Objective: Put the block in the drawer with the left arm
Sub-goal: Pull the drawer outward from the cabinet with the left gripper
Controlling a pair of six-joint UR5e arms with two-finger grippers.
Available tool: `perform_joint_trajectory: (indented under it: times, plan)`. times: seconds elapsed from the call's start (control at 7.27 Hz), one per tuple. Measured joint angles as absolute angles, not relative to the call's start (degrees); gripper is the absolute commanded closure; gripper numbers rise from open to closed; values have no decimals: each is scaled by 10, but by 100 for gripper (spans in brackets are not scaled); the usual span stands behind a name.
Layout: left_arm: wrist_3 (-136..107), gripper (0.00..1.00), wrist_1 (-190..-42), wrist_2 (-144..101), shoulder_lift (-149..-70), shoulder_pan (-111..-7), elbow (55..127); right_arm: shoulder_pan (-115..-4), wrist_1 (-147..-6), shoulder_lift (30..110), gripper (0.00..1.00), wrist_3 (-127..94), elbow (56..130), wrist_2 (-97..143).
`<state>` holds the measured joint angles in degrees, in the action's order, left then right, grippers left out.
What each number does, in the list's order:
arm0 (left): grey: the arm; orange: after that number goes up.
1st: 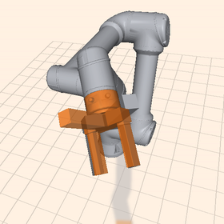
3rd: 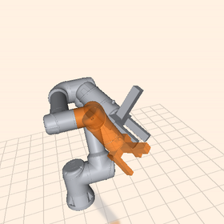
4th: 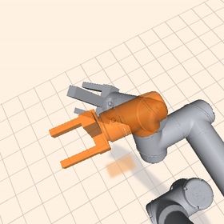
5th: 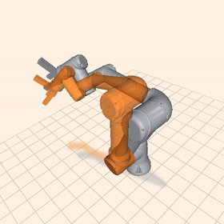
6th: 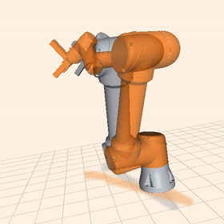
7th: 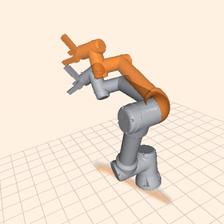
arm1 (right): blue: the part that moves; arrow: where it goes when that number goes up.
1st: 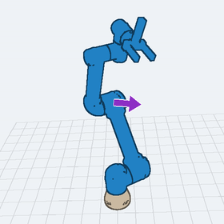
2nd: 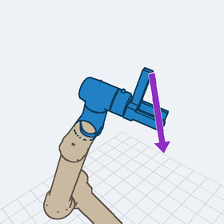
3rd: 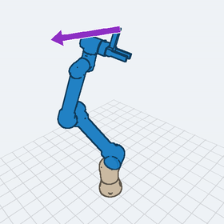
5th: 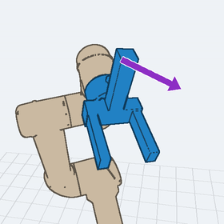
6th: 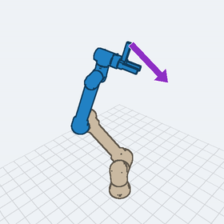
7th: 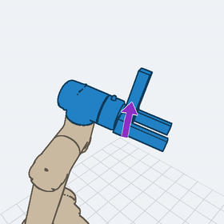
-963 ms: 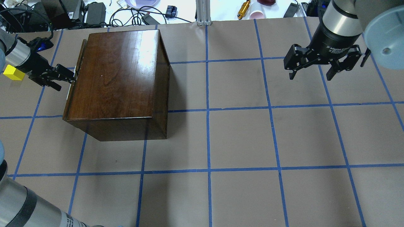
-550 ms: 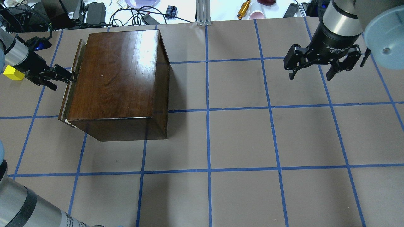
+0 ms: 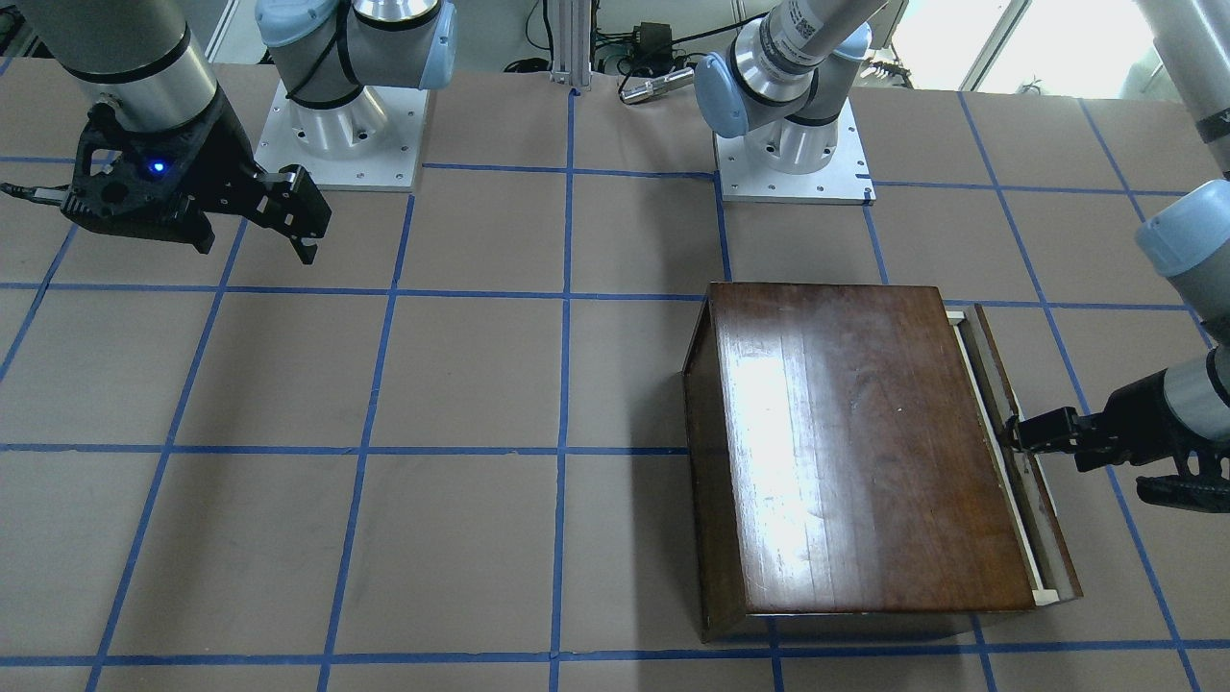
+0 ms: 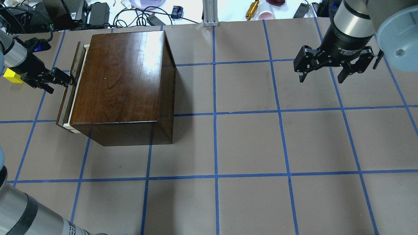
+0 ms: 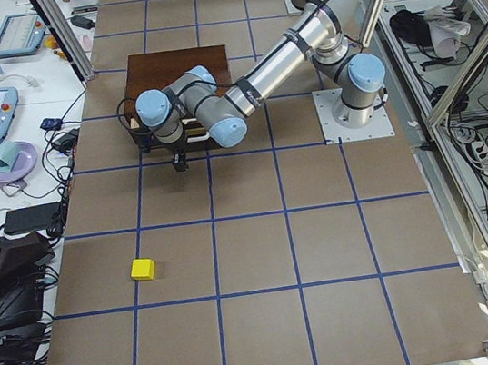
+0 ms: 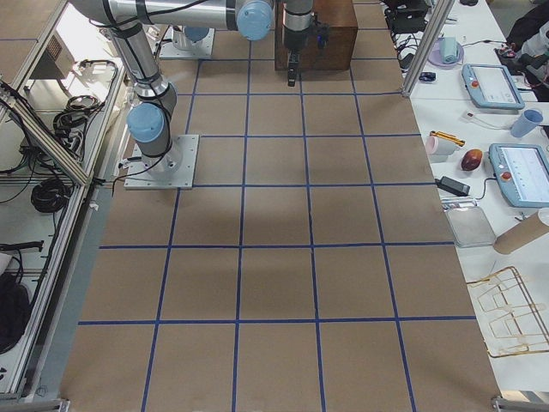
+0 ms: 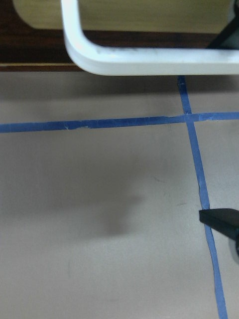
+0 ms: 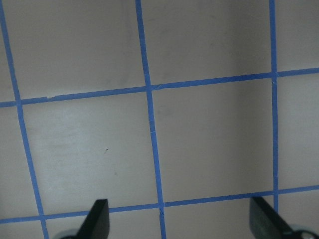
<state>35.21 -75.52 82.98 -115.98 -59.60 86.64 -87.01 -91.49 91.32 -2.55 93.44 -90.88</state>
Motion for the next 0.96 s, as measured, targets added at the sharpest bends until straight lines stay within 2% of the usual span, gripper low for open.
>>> perform_joint_trajectory:
  times: [0.96]
  plan:
    - [356, 0, -755, 839, -1155, -594, 866, -870, -915, 913, 0, -26, 935, -909]
